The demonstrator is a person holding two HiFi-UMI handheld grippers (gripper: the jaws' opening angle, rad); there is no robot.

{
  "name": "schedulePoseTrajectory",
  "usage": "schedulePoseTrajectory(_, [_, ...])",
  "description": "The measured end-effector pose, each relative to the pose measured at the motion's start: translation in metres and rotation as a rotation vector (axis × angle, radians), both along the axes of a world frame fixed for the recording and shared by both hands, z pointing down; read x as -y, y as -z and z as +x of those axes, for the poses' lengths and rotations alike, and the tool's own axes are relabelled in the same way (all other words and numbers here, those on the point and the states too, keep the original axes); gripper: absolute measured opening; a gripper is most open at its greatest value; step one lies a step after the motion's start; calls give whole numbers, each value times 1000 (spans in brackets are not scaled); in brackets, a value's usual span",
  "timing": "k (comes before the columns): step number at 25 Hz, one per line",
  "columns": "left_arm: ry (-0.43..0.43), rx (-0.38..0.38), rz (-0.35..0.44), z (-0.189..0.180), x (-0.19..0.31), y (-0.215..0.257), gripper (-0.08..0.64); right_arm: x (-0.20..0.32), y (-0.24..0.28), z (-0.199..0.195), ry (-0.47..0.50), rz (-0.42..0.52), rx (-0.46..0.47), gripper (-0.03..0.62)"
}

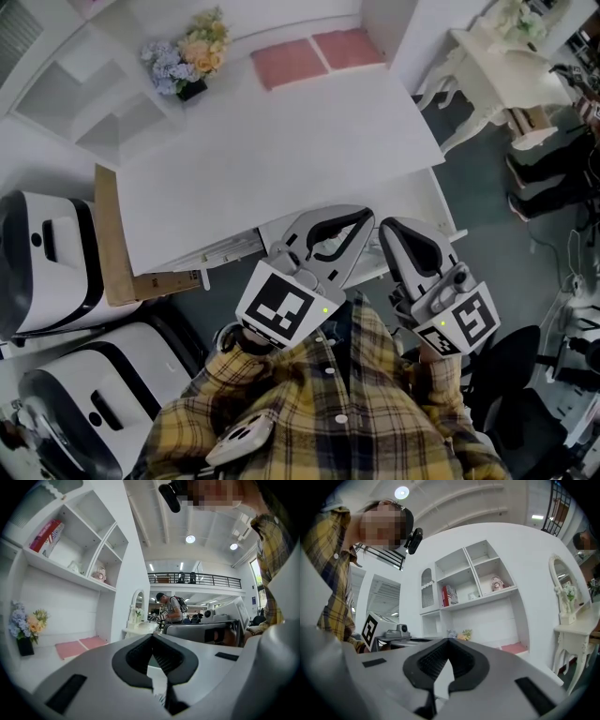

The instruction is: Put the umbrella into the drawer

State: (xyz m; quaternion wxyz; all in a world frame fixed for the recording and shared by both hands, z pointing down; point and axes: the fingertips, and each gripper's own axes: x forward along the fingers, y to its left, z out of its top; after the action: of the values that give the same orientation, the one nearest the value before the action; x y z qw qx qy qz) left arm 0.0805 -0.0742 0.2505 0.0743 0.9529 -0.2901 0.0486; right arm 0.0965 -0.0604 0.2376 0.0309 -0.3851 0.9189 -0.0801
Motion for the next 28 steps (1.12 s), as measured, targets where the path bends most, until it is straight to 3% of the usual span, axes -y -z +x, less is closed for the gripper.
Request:
schedulePoseTrajectory(18, [-6,9,-19,4,3,-7,18,2,-4,-1,14,-17,-9,15])
schedulePoseTrajectory(28, [-64,26,1,8,-7,-11,18,1,-4,2,16,-13,-15,15])
